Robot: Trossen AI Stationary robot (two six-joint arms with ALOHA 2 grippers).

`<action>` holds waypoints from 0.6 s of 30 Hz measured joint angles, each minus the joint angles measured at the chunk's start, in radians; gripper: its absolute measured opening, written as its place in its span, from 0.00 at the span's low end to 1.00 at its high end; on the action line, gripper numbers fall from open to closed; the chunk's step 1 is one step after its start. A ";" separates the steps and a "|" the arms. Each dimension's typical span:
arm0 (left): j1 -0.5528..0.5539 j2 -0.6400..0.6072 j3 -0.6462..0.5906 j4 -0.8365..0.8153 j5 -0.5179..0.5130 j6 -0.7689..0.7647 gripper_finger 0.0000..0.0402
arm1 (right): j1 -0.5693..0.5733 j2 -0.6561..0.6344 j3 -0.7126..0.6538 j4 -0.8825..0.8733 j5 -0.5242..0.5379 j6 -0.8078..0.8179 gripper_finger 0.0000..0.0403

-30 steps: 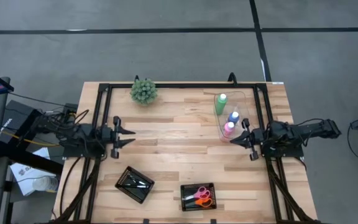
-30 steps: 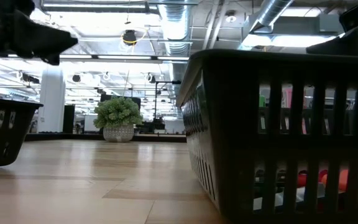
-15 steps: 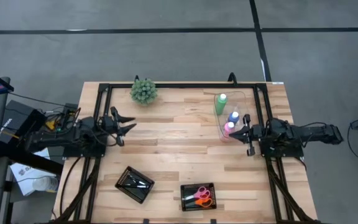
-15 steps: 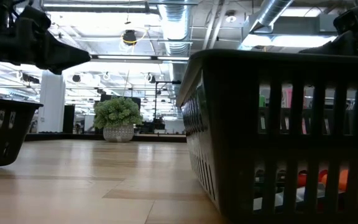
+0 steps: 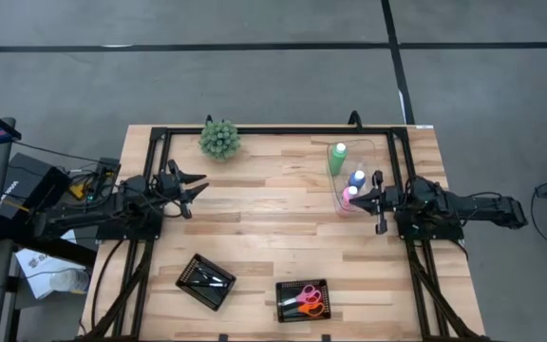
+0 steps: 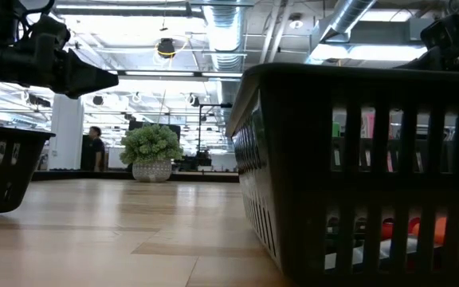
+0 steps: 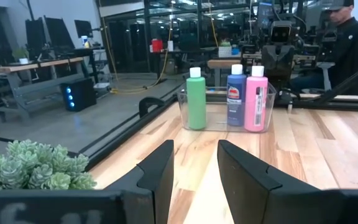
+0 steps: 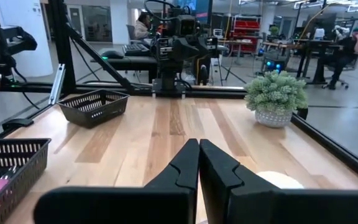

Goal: Pick & Place Paint Supplies
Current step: Return to Home Position

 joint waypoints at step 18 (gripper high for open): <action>0.000 0.000 0.000 0.003 -0.003 0.007 0.29 | 0.000 0.000 0.000 0.000 0.000 0.139 0.01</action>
